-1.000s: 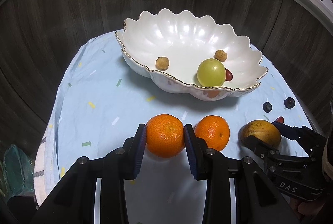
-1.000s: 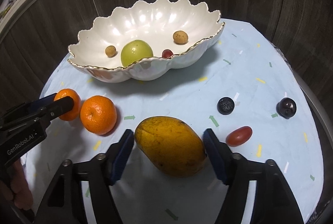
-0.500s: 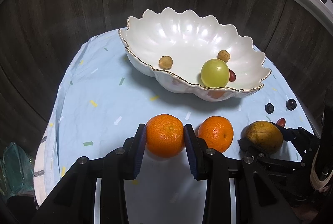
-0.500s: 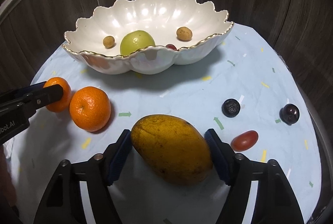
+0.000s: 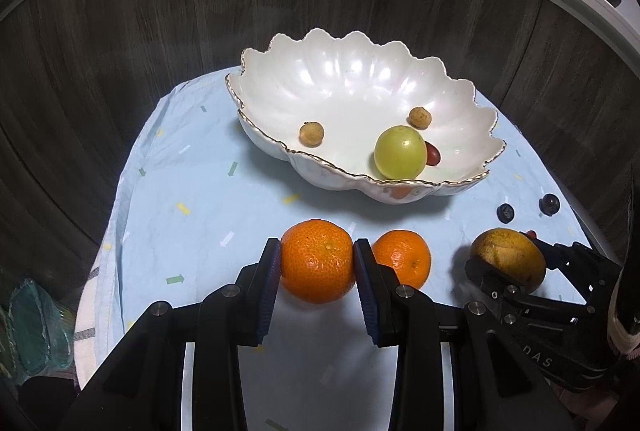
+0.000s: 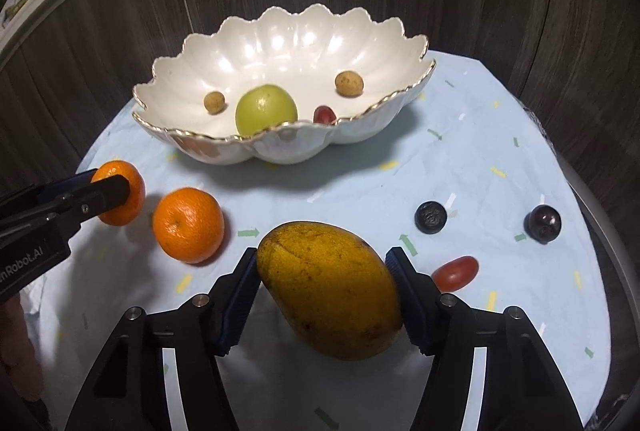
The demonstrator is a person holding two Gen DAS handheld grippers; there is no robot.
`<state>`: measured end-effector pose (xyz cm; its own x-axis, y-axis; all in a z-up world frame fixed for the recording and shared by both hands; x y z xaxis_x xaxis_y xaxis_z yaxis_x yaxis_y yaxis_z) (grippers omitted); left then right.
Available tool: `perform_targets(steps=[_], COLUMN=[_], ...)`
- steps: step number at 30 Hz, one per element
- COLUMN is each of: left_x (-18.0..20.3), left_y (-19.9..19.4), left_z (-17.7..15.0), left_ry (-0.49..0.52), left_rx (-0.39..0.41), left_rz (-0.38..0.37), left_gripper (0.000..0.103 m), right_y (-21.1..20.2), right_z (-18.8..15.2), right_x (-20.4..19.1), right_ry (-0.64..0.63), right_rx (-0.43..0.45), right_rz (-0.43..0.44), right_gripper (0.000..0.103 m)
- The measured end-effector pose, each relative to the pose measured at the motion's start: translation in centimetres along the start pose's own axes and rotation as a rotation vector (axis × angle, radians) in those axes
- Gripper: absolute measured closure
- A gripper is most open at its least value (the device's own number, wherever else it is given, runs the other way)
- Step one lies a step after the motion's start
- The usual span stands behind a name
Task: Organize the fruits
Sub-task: 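Lift the orange with the left tool while the right tool lifts the mango, then carry the orange and mango over the bowl and open both tools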
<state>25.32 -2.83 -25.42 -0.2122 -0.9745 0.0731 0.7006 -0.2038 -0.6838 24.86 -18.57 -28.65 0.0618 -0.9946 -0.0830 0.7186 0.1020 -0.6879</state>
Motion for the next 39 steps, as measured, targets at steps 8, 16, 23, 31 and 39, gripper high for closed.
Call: perform_targets(steps=[8, 16, 23, 31, 39], left_x=[0.1, 0.4, 0.8, 1.1, 1.8], left_y=[-1.6, -2.9, -3.8, -4.2, -3.9], left_z=[0.5, 2.3, 4.5, 7.1, 9.6], left_ry=[-0.003, 0.002, 0.013, 0.029, 0.048], left_rx=[0.013, 0.045, 0.079, 0.113, 0.139], left_rz=[0.006, 0.004, 0.003, -0.002, -0.012], left_gripper=[0.067, 0.067, 0.067, 0.067, 0.067], right_y=[-2.0, -3.9, -5.3, -6.3, -6.7], right_z=[1.4, 3.2, 5.4, 8.3, 11.0], right_x=[-0.2, -0.4, -0.5, -0.4, 0.2], right_ry=[0.006, 0.016, 0.024, 0.027, 0.031], right_rx=[0.038, 0.082, 0.128, 0.18, 0.216], right_rz=[0.009, 0.017, 0.022, 0.022, 0.019], right_gripper=[0.04, 0.041, 0.041, 0.042, 0.042])
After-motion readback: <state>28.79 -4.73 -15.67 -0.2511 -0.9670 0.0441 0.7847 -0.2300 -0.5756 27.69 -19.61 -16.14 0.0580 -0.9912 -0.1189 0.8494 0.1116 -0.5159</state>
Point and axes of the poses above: each gripper's, at about its wrist camera, not at the fingertips, and y roughly the way its jaws point, x to its right, z to its top, the point moved 10 cm from there along y, roughly the way its jaws point, and after that the axes turned 7 degrees about x, right-handed, at the moved point
